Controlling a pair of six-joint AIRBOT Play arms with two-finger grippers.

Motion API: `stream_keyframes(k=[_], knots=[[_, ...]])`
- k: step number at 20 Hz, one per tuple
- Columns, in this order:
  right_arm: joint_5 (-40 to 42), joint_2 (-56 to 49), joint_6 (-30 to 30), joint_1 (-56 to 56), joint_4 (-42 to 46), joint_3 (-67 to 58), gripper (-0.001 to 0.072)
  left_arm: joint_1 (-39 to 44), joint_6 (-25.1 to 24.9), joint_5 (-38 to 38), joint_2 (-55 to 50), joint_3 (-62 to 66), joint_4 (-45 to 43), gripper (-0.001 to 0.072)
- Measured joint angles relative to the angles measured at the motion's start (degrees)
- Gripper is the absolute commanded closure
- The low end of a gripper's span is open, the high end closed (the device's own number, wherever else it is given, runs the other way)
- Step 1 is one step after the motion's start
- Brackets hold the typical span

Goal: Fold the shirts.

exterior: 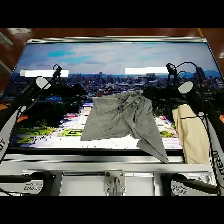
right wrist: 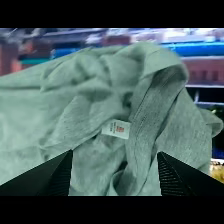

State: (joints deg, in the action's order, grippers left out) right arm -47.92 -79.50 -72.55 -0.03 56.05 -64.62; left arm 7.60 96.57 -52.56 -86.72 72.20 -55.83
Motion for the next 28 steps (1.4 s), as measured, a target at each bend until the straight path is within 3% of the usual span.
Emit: stream_keyframes(k=[4,6,8,10,16,24,25,26,27,28], knots=[[-15.9,6.5,0.5,-6.7,13.4,-3.1,0.0076,-6.8,-2.1,-19.0,1.1,2.3,-6.5,0.0128],[-22.8,9.5,-0.4,-12.0,18.9,-2.2,0.0076,-9.0,-3.6,-24.1,2.8,-0.2,-9.3,0.0099],[-26.1,11.8,-0.4,-17.1,18.3,0.8,0.0076,-9.7,-4.7,-26.9,4.7,-5.6,-9.2,0.0068],[-27.9,12.9,0.0,-21.1,16.1,4.5,0.0076,-9.9,-6.5,-26.8,5.9,-11.9,-7.3,0.0028],[-29.9,10.9,1.7,-24.7,9.4,10.9,0.0076,-7.3,-10.8,-19.8,6.9,-27.3,2.0,0.003],[-30.0,4.1,2.2,-25.3,5.9,12.0,0.0075,-0.7,-11.8,-10.5,4.4,-31.4,11.1,0.0036],[-30.0,3.6,2.2,-25.3,5.9,12.0,0.0075,0.1,-11.8,-9.9,3.7,-31.4,12.3,0.0099],[-30.0,3.1,2.2,-25.2,5.8,12.0,0.0075,1.1,-11.8,-9.0,3.0,-31.4,13.3,0.0322],[-30.0,2.7,2.3,-24.9,5.8,12.1,0.0072,1.9,-11.8,-7.7,2.4,-31.6,13.5,0.0489],[-30.0,2.3,2.4,-24.3,5.7,12.3,0.0041,2.5,-11.9,-6.6,2.0,-31.6,13.5,0.0584]])
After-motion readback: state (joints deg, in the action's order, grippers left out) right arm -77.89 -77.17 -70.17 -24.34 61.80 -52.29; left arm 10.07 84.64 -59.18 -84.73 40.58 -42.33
